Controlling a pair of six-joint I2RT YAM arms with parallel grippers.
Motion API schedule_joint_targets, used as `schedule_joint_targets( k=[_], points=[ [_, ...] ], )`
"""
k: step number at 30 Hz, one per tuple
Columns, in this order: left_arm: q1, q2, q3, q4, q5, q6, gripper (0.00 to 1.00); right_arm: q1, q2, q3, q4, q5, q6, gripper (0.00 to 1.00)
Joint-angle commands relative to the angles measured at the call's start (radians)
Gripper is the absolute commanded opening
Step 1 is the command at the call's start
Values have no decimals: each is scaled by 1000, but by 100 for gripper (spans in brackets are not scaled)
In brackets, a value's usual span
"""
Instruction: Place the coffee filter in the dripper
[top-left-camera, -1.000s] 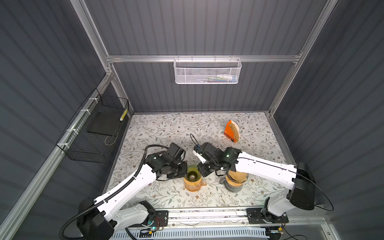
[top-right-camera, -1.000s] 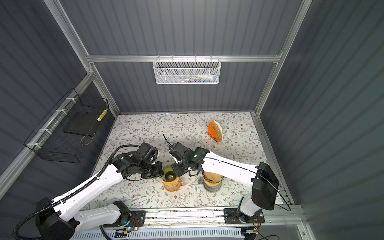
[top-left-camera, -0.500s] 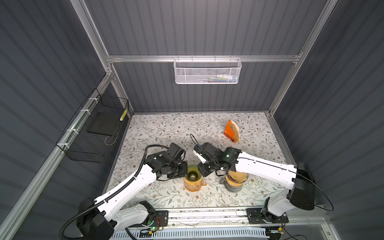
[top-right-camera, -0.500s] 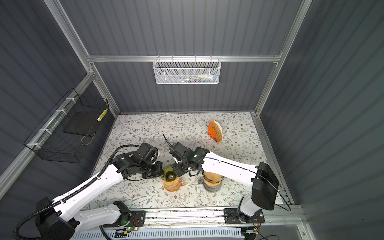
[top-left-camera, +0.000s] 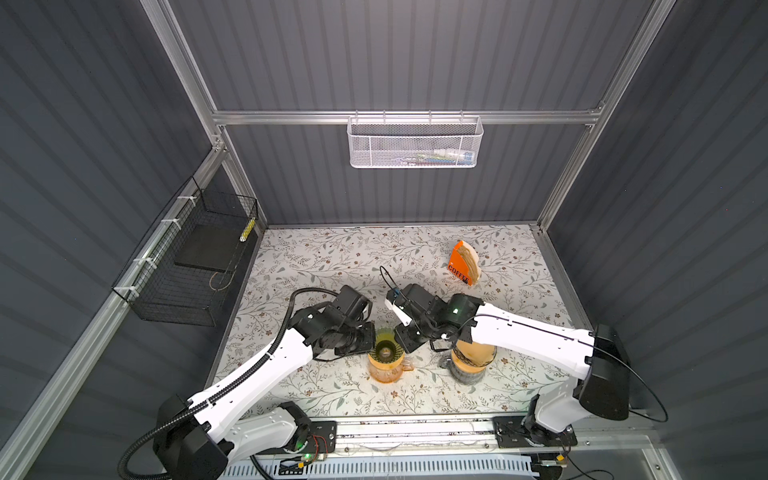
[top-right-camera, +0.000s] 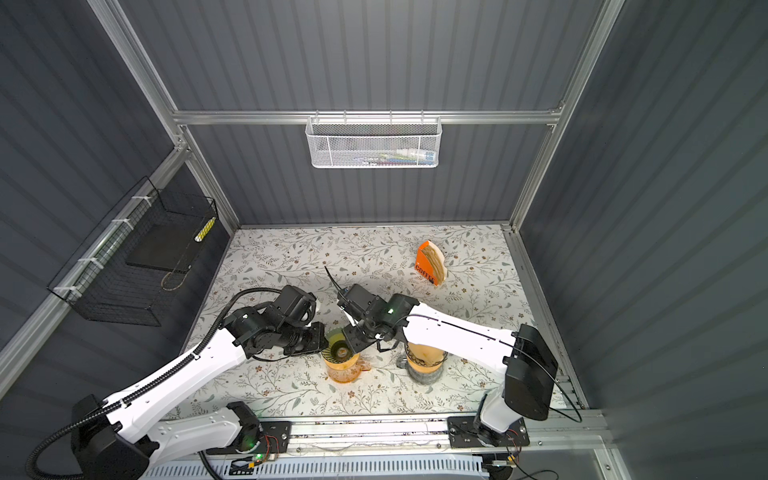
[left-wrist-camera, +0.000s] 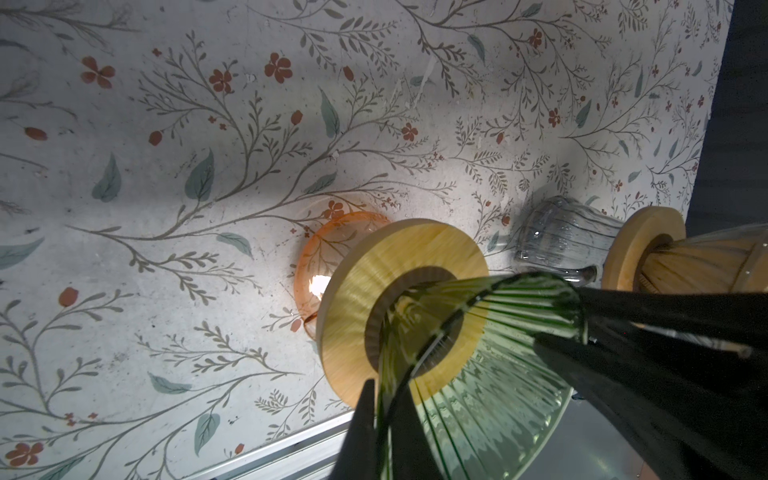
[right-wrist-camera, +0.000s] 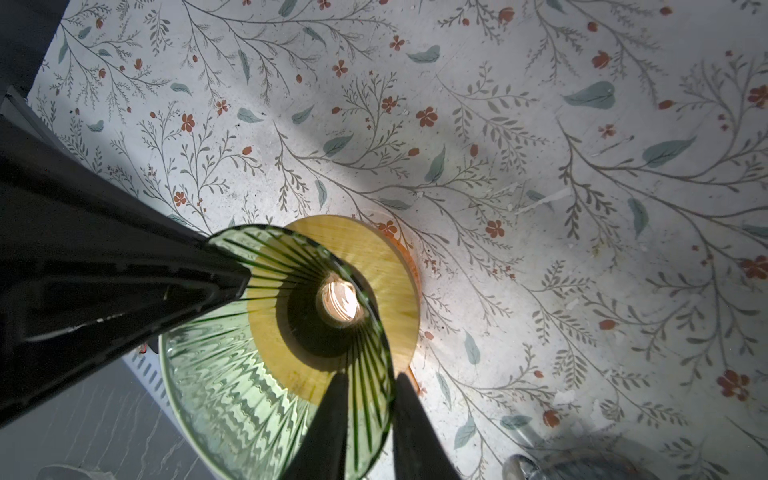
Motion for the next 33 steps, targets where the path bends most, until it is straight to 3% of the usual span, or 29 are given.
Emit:
schedule_joint_targets(
  k=[1,4,33],
  points=[
    [-5,-13,38,-18,-19,22,17,7,13,34,-8,-5,-14,23],
    [-4,-14,44,-21,-23,23,20,6,15,36,-10,-4,-16,24],
    [-5,-36,108,-84,-118,19,21,4,-38,60,-26,25,-19,29]
  ],
)
